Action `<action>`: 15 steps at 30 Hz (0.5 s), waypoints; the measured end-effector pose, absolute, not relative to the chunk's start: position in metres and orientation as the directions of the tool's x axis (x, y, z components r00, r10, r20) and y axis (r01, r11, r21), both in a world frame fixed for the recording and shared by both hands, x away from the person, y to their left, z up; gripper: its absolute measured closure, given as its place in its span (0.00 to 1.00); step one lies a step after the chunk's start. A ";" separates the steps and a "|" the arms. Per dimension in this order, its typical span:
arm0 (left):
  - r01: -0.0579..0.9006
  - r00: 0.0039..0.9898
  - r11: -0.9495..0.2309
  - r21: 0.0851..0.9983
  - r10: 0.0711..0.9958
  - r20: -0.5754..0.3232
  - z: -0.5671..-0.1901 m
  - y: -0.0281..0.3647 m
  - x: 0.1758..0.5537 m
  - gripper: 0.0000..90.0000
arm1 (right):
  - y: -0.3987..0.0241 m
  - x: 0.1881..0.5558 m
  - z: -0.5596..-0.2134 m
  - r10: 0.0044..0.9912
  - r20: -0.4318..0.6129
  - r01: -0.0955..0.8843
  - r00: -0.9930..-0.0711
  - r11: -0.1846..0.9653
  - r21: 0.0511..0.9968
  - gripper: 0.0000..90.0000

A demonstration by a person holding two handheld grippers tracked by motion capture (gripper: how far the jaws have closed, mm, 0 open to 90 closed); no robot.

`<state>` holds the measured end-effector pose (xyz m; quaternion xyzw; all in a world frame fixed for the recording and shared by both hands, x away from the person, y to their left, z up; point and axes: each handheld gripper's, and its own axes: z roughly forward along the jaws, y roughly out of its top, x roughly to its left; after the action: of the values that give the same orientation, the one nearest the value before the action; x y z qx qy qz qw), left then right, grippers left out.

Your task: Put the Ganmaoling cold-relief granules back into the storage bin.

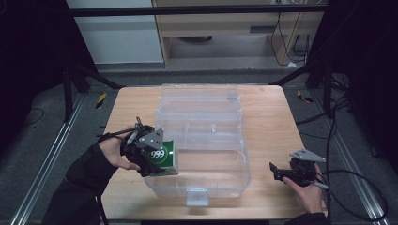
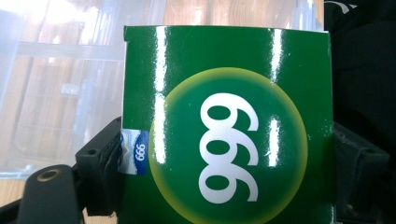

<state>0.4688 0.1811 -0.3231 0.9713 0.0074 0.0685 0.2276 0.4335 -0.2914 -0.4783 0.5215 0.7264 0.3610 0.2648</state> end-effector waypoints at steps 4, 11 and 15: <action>-0.015 0.992 -0.899 0.437 0.043 0.123 -0.329 0.180 0.470 0.17 | -0.291 0.434 -0.479 0.949 -0.008 0.569 -0.315 0.195 0.799 0.02; -0.016 0.993 -0.899 0.437 0.038 0.114 -0.340 0.179 0.471 0.17 | -0.291 0.434 -0.479 0.948 -0.015 0.565 -0.318 0.202 0.800 0.02; -0.006 0.994 -0.901 0.433 0.043 0.103 -0.346 0.181 0.472 0.17 | -0.291 0.434 -0.479 0.948 -0.018 0.566 -0.319 0.206 0.799 0.02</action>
<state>0.4717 0.1808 -0.3464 0.9734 0.0095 0.0553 0.2221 0.4340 -0.2910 -0.4794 0.5188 0.7291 0.3577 0.2670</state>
